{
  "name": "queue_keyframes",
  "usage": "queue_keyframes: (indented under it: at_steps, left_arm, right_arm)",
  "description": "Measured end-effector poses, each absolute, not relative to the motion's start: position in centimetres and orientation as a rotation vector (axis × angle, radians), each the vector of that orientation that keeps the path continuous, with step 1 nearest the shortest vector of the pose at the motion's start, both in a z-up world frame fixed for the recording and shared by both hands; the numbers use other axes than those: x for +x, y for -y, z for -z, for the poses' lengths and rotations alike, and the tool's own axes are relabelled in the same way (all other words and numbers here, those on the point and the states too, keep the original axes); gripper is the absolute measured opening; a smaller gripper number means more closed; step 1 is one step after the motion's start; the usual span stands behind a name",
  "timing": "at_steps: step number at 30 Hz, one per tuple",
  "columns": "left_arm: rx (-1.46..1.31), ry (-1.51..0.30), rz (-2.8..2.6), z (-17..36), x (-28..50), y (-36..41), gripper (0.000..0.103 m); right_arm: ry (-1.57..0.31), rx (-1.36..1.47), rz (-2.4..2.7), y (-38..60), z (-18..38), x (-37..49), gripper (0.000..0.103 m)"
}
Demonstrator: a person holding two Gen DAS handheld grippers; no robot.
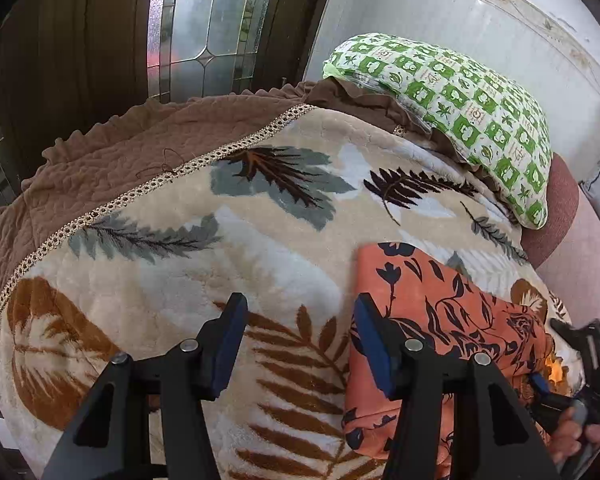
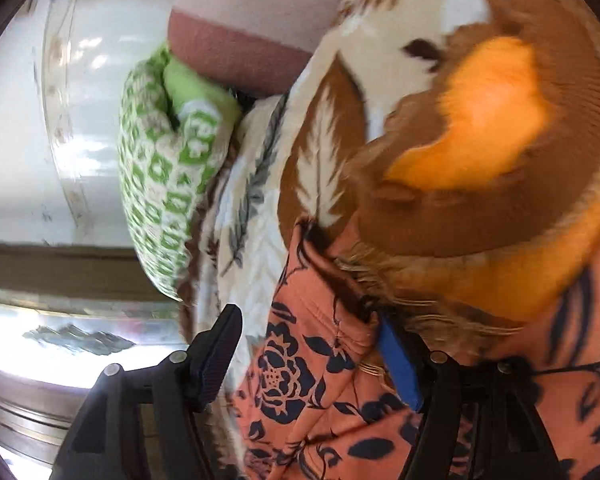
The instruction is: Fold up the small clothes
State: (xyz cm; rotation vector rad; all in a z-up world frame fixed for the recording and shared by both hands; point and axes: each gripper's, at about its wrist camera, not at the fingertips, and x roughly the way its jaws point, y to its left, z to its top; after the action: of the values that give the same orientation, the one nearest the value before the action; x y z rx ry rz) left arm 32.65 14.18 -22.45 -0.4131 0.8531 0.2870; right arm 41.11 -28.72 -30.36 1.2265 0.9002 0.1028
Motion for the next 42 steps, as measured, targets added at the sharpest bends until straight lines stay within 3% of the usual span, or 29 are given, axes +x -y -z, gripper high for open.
queue_keyframes:
  at_steps: [1,3,6,13,20,28,33,34,42]
  left_arm:
    - [-0.412,-0.848,-0.294,22.4,32.6,-14.4,0.057]
    - [-0.408,-0.847,-0.306,22.3,32.5,-14.8,0.057]
    - [-0.427,-0.855,-0.318,22.4,32.4,-15.8,0.057]
    - [-0.479,-0.892,-0.323,23.2,32.4,-16.3,0.057]
    - [-0.395,-0.917,-0.214,23.2,32.5,-11.4,0.057]
    - [-0.193,-0.906,0.013,23.0,32.4,-1.8,0.058]
    - [-0.077,-0.9,0.109,23.4,32.0,2.7,0.058]
    - [-0.041,-0.902,0.106,23.7,32.0,3.4,0.058]
    - [0.038,-0.935,0.051,25.5,31.9,4.1,0.067]
  right_arm:
    - [-0.913,1.197,-0.094,27.9,30.2,41.5,0.062]
    - [-0.918,1.14,-0.099,26.3,29.8,42.0,0.014]
    - [-0.873,1.038,-0.068,25.0,28.2,41.9,0.007]
    - [-0.637,0.881,-0.042,26.5,20.5,36.5,0.006]
    - [-0.439,0.765,0.148,36.9,14.3,25.1,0.006]
    - [-0.572,0.926,0.308,48.0,23.6,19.1,0.006]
    - [-0.593,1.071,0.302,50.5,28.5,17.8,0.012]
    - [-0.612,1.099,0.311,51.1,29.1,17.6,0.017]
    - [-0.513,1.149,0.46,54.4,28.2,14.8,0.022]
